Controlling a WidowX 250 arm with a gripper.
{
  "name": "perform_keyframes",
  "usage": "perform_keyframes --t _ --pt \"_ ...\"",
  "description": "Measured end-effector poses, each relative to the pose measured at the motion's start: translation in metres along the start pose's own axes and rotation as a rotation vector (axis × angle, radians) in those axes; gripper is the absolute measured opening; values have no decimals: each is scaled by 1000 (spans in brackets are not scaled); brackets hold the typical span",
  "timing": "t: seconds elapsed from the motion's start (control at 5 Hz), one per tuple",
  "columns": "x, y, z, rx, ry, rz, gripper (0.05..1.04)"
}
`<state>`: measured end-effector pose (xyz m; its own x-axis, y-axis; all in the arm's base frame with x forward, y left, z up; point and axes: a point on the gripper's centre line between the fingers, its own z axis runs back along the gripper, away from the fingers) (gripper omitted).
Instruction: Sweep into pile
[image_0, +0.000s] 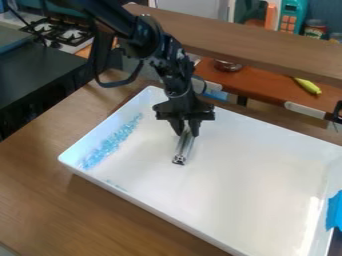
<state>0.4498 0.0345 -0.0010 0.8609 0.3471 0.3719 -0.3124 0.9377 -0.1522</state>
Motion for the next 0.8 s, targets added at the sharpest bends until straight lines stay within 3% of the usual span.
perform_keyframes --t 0.4,0.6,0.8 --pt "12 66 6 13 7 127 339" --pt "9 84 19 1 15 123 339" --pt "11 95 41 -26 -22 96 339"
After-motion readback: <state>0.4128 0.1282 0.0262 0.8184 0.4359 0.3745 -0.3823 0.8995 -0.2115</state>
